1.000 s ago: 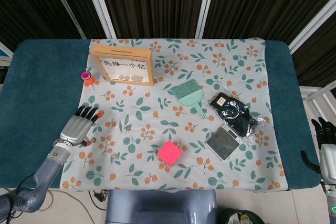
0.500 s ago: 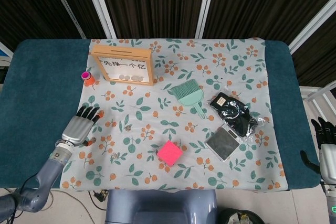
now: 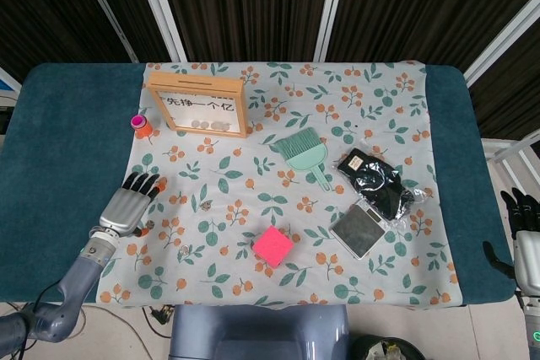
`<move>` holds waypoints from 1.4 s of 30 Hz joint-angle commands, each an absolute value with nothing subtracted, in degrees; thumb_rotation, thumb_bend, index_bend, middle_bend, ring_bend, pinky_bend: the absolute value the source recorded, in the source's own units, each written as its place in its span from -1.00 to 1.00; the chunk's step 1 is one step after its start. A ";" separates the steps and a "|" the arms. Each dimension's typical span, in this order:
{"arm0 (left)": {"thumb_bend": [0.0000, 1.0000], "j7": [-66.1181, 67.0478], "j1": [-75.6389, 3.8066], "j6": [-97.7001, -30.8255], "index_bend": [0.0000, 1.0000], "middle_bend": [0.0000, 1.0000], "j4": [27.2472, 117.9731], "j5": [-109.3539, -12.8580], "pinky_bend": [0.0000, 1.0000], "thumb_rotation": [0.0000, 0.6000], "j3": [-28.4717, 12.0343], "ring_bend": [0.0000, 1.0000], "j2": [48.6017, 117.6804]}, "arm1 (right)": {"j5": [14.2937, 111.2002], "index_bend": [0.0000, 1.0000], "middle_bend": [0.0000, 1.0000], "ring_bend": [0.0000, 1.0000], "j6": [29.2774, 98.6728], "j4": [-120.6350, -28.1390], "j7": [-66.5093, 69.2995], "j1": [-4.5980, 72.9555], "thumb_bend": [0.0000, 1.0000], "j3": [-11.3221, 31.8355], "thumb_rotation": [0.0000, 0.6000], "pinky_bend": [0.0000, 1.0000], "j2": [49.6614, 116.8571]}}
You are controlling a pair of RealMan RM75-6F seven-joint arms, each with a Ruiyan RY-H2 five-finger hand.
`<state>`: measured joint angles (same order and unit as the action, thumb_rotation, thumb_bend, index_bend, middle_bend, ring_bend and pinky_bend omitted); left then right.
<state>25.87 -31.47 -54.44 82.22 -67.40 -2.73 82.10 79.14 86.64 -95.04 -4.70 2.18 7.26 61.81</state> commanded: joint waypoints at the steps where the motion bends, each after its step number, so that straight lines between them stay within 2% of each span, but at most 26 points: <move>1: -0.83 26.11 -31.49 -54.52 -0.62 -1.00 82.07 -67.16 -1.00 1.00 -2.70 -1.00 82.20 | 79.20 -0.84 -0.89 -1.00 86.67 -95.04 -4.66 2.19 -0.21 7.27 1.00 -1.00 61.86; 42: -0.83 26.37 -32.49 -54.10 -0.58 -1.00 79.34 -67.62 -1.00 1.00 -1.50 -1.00 84.36 | 78.85 -0.84 -0.89 -1.00 86.37 -95.17 -5.06 2.23 -0.21 7.27 1.00 -1.00 61.71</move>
